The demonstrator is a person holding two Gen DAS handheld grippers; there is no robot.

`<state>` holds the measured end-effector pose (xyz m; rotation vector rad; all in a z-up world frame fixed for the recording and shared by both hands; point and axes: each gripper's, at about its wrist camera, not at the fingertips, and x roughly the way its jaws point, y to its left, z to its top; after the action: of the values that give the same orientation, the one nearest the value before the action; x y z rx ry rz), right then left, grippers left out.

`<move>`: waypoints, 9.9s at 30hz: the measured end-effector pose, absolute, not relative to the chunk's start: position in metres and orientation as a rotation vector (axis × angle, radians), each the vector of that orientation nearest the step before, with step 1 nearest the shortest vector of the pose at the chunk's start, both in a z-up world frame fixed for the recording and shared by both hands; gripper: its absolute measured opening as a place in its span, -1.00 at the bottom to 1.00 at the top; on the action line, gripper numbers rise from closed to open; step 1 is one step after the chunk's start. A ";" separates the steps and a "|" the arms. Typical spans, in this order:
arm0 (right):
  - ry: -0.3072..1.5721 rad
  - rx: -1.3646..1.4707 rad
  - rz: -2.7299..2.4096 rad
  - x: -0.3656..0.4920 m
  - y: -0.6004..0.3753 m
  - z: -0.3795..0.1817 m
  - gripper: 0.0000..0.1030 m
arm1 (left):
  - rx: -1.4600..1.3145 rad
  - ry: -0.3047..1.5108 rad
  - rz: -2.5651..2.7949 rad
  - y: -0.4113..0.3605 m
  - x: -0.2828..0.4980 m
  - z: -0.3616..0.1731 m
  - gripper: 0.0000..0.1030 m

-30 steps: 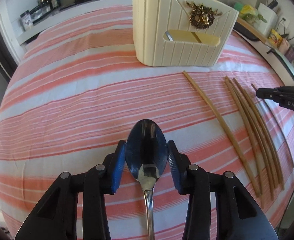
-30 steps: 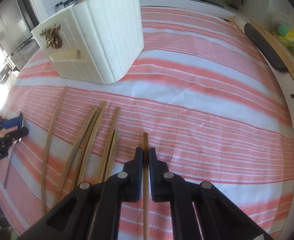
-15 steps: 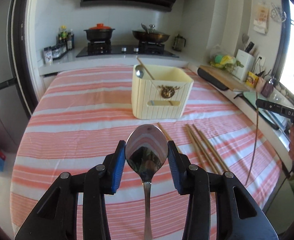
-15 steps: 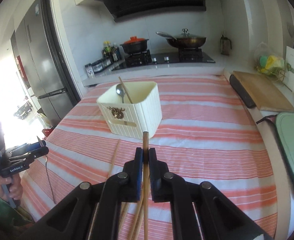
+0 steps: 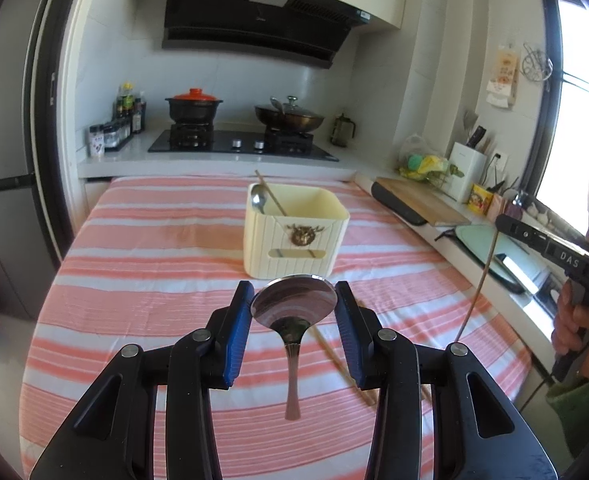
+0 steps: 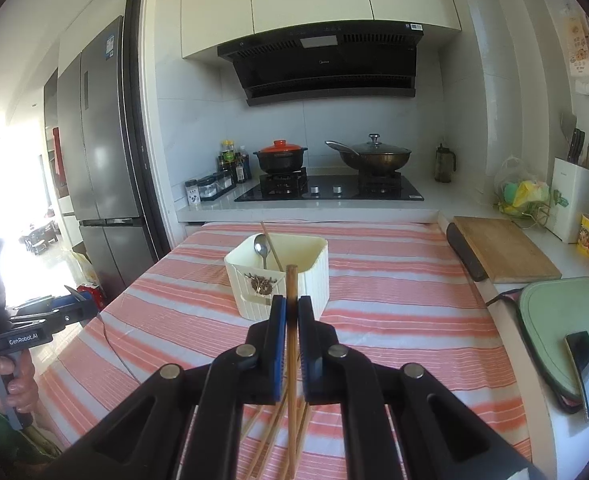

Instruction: Organize utensils

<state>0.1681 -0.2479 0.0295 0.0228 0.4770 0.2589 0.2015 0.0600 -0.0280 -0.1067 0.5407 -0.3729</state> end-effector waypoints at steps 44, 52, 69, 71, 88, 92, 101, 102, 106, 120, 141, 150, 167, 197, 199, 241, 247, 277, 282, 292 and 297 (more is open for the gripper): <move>0.277 0.058 0.329 0.357 -0.219 0.113 -0.88 | -0.163 0.360 -0.356 0.032 0.401 0.093 -0.20; 0.377 0.036 0.339 0.429 -0.202 0.053 -0.88 | -0.193 0.570 -0.328 0.010 0.483 0.015 -0.20; 0.674 0.055 0.251 0.400 -0.237 0.004 -0.04 | -0.054 0.712 -0.274 0.034 0.409 -0.018 0.74; 0.681 0.017 0.247 0.358 -0.244 -0.002 0.06 | -0.016 0.733 -0.287 0.046 0.372 -0.026 0.83; 0.886 -0.086 0.056 0.177 -0.288 -0.152 0.07 | -0.042 0.906 -0.165 0.048 0.245 -0.187 0.85; 0.887 -0.059 0.025 0.197 -0.298 -0.162 0.07 | -0.068 0.923 -0.125 0.057 0.257 -0.200 0.85; 0.929 -0.049 0.023 0.211 -0.301 -0.172 0.15 | 0.030 0.936 -0.064 0.043 0.258 -0.205 0.92; 0.929 -0.055 0.020 0.211 -0.300 -0.172 0.15 | 0.029 0.938 -0.063 0.044 0.258 -0.205 0.94; 0.929 -0.055 0.020 0.212 -0.299 -0.172 0.16 | 0.019 0.945 -0.067 0.047 0.259 -0.206 0.97; 0.930 -0.053 0.020 0.211 -0.299 -0.171 0.17 | 0.024 0.951 -0.074 0.045 0.262 -0.206 0.99; 0.931 -0.051 0.021 0.212 -0.299 -0.171 0.18 | 0.024 0.951 -0.073 0.044 0.263 -0.207 0.99; 0.931 -0.051 0.021 0.212 -0.299 -0.171 0.18 | 0.024 0.950 -0.072 0.044 0.263 -0.207 0.99; 0.930 -0.033 0.036 0.212 -0.300 -0.170 0.22 | 0.019 0.951 -0.083 0.044 0.263 -0.208 0.99; 0.791 0.011 0.119 0.159 -0.267 -0.118 0.21 | -0.241 0.980 -0.158 0.047 0.246 -0.166 0.99; 0.792 0.023 0.115 0.158 -0.270 -0.119 0.21 | -0.261 0.979 -0.156 0.047 0.248 -0.165 0.99; 1.088 -0.095 0.123 0.193 -0.242 -0.162 -0.83 | 0.140 1.014 -0.201 0.006 0.251 -0.187 -0.87; 1.074 -0.110 0.131 0.188 -0.235 -0.161 -0.36 | 0.105 0.992 -0.204 0.020 0.247 -0.185 -0.21; 1.103 -0.034 0.203 0.196 -0.253 -0.150 -0.33 | -0.042 0.999 -0.333 0.046 0.265 -0.151 0.45; 1.128 0.011 0.241 0.212 -0.259 -0.143 -0.33 | 0.050 1.030 -0.343 0.024 0.288 -0.160 0.47; 1.164 -0.138 0.223 0.256 -0.241 -0.157 -0.33 | 0.160 1.100 -0.248 0.015 0.325 -0.196 0.46; 1.157 -0.166 0.226 0.285 -0.233 -0.164 -0.33 | 0.170 1.095 -0.256 0.012 0.332 -0.195 0.28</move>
<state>0.2848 -0.2333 -0.1644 -0.1658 1.1572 0.2260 0.3318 0.0119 -0.1947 0.1698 1.0952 -0.2559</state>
